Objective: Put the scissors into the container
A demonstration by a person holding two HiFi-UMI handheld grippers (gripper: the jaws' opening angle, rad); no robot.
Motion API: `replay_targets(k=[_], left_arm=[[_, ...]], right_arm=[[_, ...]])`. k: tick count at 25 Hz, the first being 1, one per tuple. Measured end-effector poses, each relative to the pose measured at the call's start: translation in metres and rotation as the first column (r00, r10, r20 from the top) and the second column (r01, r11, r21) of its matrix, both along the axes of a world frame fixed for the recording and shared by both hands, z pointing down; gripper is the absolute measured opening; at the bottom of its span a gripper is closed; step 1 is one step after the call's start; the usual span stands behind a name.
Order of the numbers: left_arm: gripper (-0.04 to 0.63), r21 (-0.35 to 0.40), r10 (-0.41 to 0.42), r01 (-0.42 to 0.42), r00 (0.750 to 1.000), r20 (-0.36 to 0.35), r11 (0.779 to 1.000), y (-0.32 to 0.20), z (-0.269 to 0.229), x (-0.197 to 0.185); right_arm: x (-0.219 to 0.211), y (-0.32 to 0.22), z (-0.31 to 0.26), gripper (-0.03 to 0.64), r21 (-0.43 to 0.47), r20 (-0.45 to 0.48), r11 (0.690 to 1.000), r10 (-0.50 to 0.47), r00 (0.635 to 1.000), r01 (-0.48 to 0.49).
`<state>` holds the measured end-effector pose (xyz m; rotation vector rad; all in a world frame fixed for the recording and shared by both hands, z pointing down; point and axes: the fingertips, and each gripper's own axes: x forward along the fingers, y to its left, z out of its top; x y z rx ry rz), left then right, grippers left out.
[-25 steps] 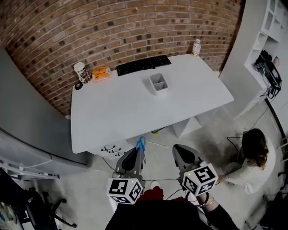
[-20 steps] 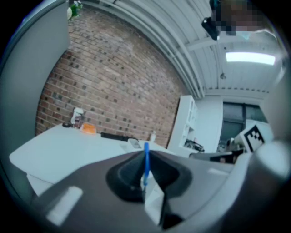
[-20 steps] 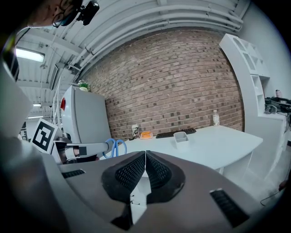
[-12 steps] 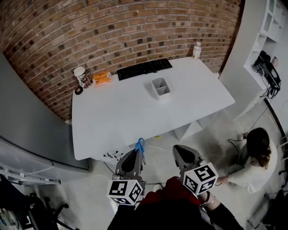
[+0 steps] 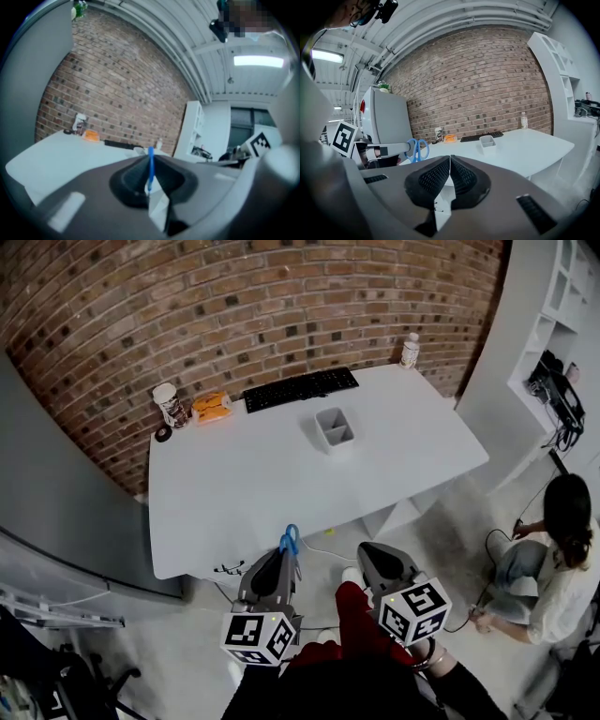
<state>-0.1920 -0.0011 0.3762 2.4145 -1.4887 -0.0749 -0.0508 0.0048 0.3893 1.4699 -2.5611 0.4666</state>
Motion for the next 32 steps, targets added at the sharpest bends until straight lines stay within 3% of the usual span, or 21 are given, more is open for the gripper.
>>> replay_targets(k=[10, 32], left_arm=[[0.028, 0.010, 0.008, -0.008, 1.000, 0.007, 1.000, -0.043, -0.002, 0.022], [0.028, -0.051, -0.003, 0.004, 1.000, 0.021, 0.999, -0.168, 0.018, 0.077]], right_arm=[[0.021, -0.041, 0.003, 0.009, 0.004, 0.019, 1.000, 0.012, 1.000, -0.012], [0.072, -0.163, 0.031, 0.009, -0.075, 0.030, 0.997, 0.000, 1.000, 0.002]])
